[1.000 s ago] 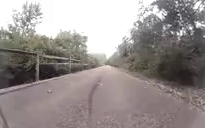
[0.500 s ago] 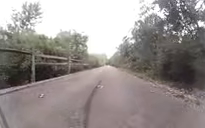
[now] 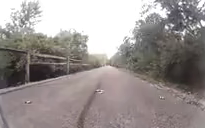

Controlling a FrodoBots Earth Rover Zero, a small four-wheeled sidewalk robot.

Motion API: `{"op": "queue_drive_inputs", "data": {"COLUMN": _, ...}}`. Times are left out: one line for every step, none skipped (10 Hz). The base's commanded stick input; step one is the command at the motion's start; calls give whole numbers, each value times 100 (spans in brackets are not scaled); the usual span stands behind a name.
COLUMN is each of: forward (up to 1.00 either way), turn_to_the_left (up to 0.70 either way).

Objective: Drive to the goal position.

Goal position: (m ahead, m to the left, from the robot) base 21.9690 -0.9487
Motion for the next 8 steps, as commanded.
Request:
{"op": "queue_drive_inputs", "data": {"forward": 70, "turn_to_the_left": 0}}
{"op": "queue_drive_inputs", "data": {"forward": 70, "turn_to_the_left": 0}}
{"op": "queue_drive_inputs", "data": {"forward": 70, "turn_to_the_left": -2}}
{"op": "queue_drive_inputs", "data": {"forward": 70, "turn_to_the_left": -8}}
{"op": "queue_drive_inputs", "data": {"forward": 70, "turn_to_the_left": -20}}
{"op": "queue_drive_inputs", "data": {"forward": 70, "turn_to_the_left": -19}}
{"op": "queue_drive_inputs", "data": {"forward": 70, "turn_to_the_left": -14}}
{"op": "queue_drive_inputs", "data": {"forward": 70, "turn_to_the_left": 0}}
